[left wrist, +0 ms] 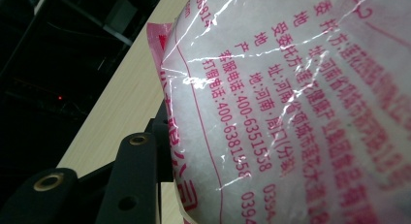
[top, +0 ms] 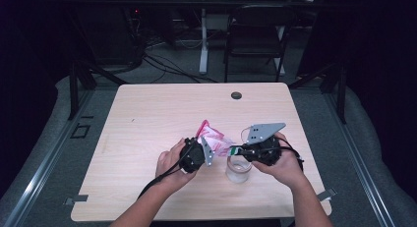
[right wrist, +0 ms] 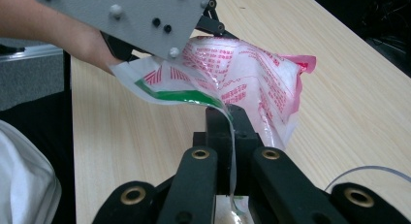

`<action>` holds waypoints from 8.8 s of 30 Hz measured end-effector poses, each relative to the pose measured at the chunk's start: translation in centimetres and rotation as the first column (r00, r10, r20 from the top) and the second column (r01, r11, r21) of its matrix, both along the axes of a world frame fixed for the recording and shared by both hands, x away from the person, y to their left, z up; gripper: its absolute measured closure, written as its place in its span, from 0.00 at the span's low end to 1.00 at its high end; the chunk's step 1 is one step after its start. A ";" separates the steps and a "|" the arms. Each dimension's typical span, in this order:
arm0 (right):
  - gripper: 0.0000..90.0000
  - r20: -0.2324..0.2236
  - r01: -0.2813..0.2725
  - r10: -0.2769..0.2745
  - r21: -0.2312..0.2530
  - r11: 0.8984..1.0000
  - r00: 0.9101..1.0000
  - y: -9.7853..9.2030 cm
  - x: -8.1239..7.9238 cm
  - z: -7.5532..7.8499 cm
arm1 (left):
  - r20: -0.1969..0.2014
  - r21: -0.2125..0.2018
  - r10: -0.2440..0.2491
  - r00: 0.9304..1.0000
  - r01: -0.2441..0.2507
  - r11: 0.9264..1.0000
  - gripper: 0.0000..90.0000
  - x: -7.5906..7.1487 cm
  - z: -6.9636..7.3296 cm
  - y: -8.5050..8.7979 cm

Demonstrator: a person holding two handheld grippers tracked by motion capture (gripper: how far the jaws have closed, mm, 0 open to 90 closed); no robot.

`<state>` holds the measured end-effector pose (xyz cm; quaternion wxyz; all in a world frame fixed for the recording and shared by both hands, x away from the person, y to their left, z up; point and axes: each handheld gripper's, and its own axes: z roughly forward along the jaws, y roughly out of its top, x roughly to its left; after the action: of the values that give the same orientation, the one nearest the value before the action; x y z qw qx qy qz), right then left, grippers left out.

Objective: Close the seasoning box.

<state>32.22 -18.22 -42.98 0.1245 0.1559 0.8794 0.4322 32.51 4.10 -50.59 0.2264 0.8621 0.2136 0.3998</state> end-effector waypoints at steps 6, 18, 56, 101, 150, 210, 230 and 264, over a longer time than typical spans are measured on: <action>1.00 -0.029 0.020 -0.019 0.022 1.000 0.999 -0.4 0.3 0.1 | 0.032 0.020 -0.015 0.999 0.014 1.000 0.65 -0.2 0.2 -0.1; 1.00 -0.072 0.076 -0.070 0.077 0.994 0.995 -1.2 1.1 -0.3 | 0.089 0.114 -0.054 0.995 0.044 0.993 0.66 -0.6 0.4 -0.5; 1.00 -0.068 0.066 -0.060 0.088 0.994 0.996 -2.1 0.2 -0.3 | 0.229 0.256 -0.116 0.967 0.055 0.965 0.67 -1.7 1.2 -1.1; 1.00 -0.072 0.082 -0.076 0.090 0.993 0.995 -2.7 0.0 -0.5 | 0.267 0.355 -0.177 0.947 0.074 0.932 0.67 -1.7 2.3 -1.6; 1.00 -0.071 0.098 -0.093 0.059 0.993 0.993 -3.2 0.0 -1.0 | 0.305 0.444 -0.226 0.925 0.072 0.893 0.68 -1.9 2.9 -2.3; 1.00 -0.078 0.110 -0.106 0.041 0.993 0.991 -3.2 0.2 -1.4 | 0.357 0.511 -0.267 0.895 0.052 0.858 0.69 -2.2 3.3 -2.7; 1.00 -0.086 0.106 -0.103 0.033 0.994 0.991 -3.2 0.2 -1.6 | 0.356 0.518 -0.273 0.894 0.054 0.854 0.70 -2.3 3.5 -2.7; 1.00 -0.089 0.101 -0.098 0.027 0.995 0.991 -3.1 0.2 -1.7 | 0.365 0.515 -0.272 0.890 0.050 0.856 0.70 -2.5 3.5 -2.7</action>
<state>32.41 -21.28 -44.71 0.1047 0.2202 0.8684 0.4319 30.03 1.44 -47.06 0.0738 0.7978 -0.0247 0.5979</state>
